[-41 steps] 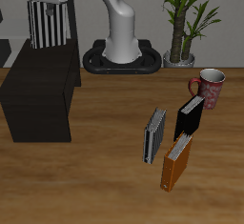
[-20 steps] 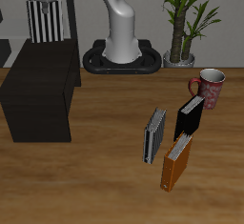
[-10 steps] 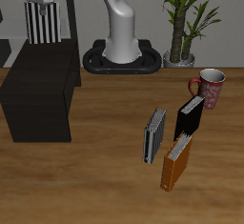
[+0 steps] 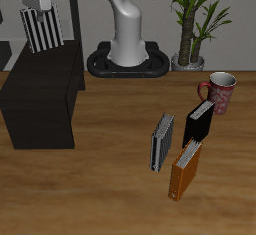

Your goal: Place the right striped book upright on top of the shelf and place the red mug on top of the shelf

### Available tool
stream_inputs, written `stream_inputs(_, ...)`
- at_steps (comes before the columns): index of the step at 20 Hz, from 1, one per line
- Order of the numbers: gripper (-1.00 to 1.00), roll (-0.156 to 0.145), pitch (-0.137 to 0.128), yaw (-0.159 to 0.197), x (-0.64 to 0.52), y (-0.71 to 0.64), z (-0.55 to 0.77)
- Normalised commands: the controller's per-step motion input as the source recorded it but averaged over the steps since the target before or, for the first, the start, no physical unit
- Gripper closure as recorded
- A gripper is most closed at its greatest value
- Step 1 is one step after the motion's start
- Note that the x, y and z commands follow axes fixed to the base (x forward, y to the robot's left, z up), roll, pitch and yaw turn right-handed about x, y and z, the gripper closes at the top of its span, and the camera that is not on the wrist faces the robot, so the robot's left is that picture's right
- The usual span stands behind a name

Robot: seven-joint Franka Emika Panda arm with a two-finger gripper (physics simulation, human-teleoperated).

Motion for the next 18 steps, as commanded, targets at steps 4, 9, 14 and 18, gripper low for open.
stream_inputs(4, -1.0, -0.015, 0.0, 0.06, 0.04, 0.12, -0.06)
stream_inputs(9, -1.0, -0.041, -0.045, 0.073, -0.1, 0.11, 0.21)
stream_inputs(14, -1.0, -0.041, -0.052, 0.124, -0.04, 0.21, 0.3)
stream_inputs(18, -1.0, -0.048, -0.043, 0.222, 0.14, 0.49, 0.33)
